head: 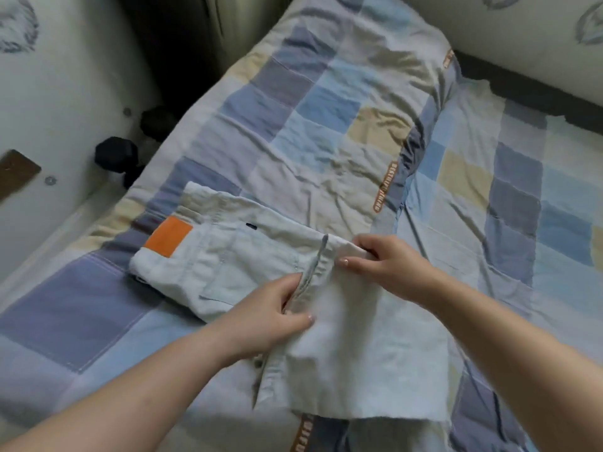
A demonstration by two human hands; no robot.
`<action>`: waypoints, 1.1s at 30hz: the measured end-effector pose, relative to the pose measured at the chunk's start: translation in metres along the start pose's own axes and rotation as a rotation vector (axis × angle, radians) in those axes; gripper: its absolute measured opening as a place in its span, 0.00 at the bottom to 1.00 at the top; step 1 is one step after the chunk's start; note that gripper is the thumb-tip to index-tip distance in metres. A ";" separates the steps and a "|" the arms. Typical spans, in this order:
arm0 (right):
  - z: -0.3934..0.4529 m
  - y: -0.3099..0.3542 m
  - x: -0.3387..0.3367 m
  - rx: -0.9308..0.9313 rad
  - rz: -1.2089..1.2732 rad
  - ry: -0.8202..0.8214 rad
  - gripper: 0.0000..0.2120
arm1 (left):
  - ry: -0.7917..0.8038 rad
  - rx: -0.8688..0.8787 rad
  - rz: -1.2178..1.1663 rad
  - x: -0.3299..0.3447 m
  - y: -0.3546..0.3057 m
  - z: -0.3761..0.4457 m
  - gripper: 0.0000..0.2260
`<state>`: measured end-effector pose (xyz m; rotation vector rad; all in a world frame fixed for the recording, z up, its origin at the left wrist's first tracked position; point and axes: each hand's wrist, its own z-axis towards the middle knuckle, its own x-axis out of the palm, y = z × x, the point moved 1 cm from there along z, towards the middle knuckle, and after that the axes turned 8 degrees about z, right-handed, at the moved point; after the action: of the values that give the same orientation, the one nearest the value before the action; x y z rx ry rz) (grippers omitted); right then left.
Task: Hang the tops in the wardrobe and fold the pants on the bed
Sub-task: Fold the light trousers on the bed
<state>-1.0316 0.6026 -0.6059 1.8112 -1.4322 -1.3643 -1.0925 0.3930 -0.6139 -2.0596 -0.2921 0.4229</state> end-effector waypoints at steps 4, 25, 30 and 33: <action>0.041 0.032 0.024 -0.032 -0.025 -0.141 0.09 | -0.253 -0.066 0.081 -0.055 0.030 -0.014 0.19; 0.217 0.043 0.120 0.154 -0.324 -0.233 0.22 | -0.643 -0.415 0.102 -0.235 0.180 0.006 0.16; 0.172 -0.001 0.114 0.144 -0.449 -0.232 0.25 | -0.846 -0.052 0.622 -0.218 0.139 0.000 0.15; 0.147 -0.013 0.130 0.047 -0.533 -0.267 0.27 | -0.676 0.193 0.786 -0.166 0.111 0.021 0.18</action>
<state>-1.1606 0.5204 -0.7303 2.2097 -1.1454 -1.9036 -1.2489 0.2922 -0.6901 -1.7133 0.1843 1.5658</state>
